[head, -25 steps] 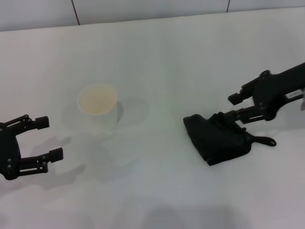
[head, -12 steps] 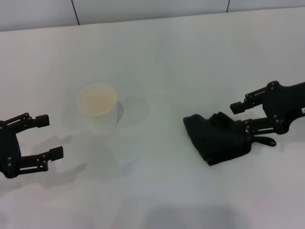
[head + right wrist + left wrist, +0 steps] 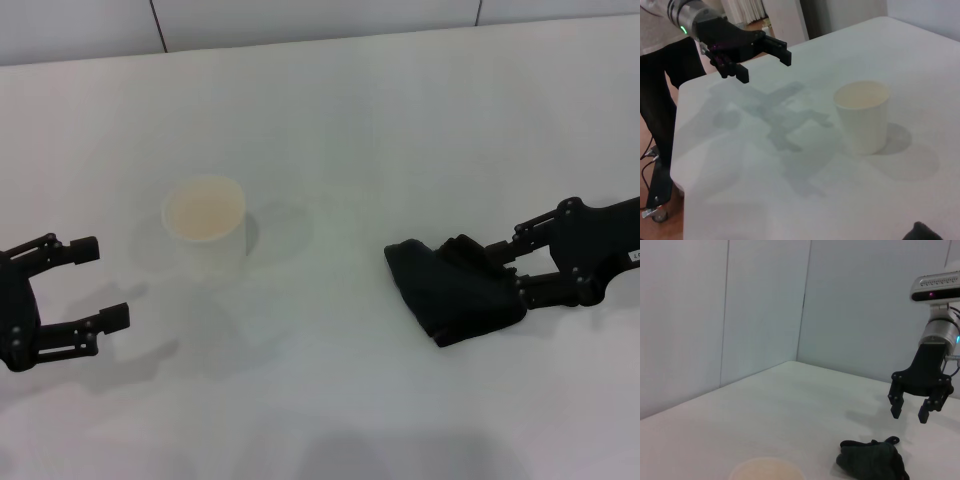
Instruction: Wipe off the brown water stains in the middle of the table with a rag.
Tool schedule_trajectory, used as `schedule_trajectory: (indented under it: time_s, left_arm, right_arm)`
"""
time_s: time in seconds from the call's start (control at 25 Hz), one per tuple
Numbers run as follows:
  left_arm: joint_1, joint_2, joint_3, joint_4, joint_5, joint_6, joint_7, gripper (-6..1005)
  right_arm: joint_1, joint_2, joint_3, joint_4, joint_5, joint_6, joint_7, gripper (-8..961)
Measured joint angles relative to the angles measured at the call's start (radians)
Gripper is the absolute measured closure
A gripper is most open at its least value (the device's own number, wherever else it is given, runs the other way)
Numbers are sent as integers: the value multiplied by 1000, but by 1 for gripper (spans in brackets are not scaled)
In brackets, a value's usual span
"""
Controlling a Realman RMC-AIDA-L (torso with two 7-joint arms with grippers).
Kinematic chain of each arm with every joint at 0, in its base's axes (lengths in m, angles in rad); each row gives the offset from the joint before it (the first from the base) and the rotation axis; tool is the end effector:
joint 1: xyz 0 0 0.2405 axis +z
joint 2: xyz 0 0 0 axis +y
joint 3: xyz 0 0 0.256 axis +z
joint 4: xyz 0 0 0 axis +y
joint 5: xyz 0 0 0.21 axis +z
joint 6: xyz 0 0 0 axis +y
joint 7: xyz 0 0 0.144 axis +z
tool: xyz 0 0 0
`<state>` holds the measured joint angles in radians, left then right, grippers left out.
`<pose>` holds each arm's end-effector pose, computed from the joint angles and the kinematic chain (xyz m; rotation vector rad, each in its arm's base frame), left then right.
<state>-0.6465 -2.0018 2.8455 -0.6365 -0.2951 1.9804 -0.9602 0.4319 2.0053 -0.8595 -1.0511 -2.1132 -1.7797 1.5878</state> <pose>-0.3054 0.2805 0.0516 -2.7442 -0.4432 -0.7498 0.2605 0.3071 0.0568 -2.9481 0.5008 0.2908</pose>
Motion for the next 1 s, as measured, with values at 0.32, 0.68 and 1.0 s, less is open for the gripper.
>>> schedule_trajectory:
  time_s: [0.32, 0.68, 1.0]
  left_arm:
    - [1, 0, 0, 3, 3, 6, 0, 104]
    - [-8, 0, 0, 3, 6, 8, -9, 105]
    - [-16, -7, 0, -3, 13, 7, -29, 105]
  right_arm:
    - [-3, -3, 6, 25, -1, -14, -27, 513]
    - [-17, -3, 23, 27, 9, -31, -51, 512]
    - [-15, -3, 24, 26, 10, -32, -54, 512]
